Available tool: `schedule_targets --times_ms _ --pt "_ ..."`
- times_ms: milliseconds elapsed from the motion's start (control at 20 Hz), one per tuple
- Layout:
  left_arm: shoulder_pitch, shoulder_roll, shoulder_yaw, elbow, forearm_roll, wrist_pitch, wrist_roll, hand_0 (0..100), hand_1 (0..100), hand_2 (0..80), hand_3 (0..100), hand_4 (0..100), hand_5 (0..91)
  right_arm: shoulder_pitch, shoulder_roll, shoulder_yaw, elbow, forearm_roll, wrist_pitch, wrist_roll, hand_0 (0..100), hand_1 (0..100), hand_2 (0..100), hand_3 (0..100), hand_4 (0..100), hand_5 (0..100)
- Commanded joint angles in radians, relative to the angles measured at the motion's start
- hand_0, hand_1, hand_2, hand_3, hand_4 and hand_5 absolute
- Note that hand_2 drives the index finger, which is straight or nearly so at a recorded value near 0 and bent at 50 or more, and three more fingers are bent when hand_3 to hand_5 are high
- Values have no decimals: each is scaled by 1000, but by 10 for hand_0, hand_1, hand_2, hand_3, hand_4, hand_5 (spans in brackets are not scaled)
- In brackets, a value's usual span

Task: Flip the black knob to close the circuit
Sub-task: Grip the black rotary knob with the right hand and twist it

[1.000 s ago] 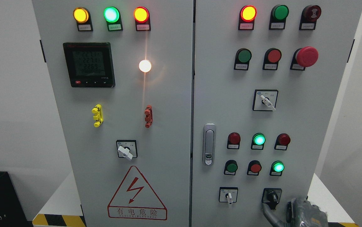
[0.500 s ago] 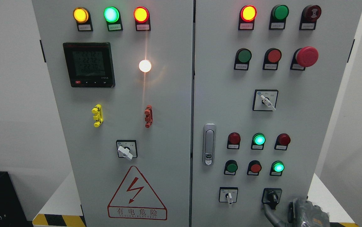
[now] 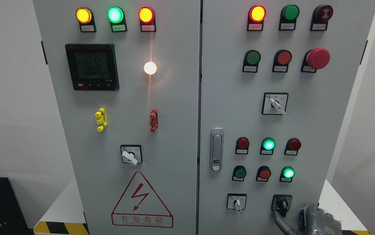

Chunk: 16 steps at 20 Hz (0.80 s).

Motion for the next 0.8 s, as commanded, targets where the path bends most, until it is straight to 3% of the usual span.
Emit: schedule_targets --times_ms 0,750 --pt "0 0 -1 1 0 -1 1 120 556 0 0 0 0 -2 -1 -35 -2 -4 -1 -1 0 46 791 940 786 687" --pt "0 0 0 -1 0 -1 -1 120 556 0 0 0 0 -1 -1 -64 -2 -6 -3 0 0 35 787 940 784 689"
